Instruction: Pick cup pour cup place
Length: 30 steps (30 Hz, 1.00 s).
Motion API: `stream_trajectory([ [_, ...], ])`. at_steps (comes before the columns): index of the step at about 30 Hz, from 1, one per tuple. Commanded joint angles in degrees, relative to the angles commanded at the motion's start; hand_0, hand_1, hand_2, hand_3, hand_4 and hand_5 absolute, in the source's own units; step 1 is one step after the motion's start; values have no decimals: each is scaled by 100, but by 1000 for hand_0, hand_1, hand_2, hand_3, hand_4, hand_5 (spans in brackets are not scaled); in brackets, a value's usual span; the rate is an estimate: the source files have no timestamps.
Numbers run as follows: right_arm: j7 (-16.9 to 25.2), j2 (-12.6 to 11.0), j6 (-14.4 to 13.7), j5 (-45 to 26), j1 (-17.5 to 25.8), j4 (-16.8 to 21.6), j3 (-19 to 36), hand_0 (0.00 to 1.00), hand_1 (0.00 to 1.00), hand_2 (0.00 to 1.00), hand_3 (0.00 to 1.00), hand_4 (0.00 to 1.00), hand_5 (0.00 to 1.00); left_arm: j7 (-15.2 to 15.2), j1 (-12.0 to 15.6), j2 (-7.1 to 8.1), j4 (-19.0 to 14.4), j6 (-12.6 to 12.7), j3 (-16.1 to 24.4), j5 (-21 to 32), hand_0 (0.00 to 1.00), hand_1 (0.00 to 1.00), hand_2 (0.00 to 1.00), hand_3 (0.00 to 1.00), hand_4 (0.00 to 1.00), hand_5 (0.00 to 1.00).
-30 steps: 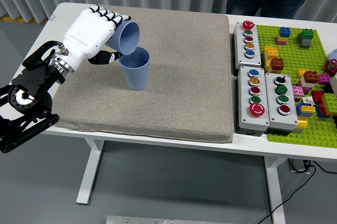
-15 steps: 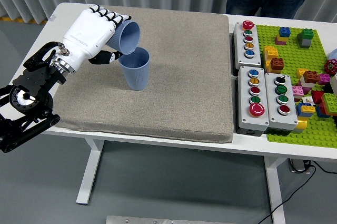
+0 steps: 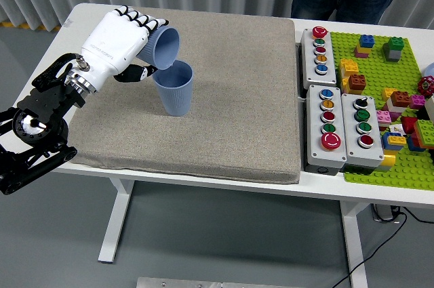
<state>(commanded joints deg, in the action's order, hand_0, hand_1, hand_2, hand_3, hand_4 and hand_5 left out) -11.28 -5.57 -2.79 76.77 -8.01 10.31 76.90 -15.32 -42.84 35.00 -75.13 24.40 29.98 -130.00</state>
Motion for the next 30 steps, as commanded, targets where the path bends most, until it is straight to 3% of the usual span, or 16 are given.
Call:
stream_trajectory([
  [8, -1, 3, -3, -6, 5, 0, -5, 695, 699, 628, 614, 208, 355, -31, -111, 26, 15, -6, -180, 0, 684, 634, 647, 586, 493, 2],
  [30, -1, 5, -2, 15, 4, 0, 14, 695, 698, 628, 615, 208, 355, -146, -149, 21, 36, 2, -215, 0, 683, 634, 644, 585, 485, 2],
])
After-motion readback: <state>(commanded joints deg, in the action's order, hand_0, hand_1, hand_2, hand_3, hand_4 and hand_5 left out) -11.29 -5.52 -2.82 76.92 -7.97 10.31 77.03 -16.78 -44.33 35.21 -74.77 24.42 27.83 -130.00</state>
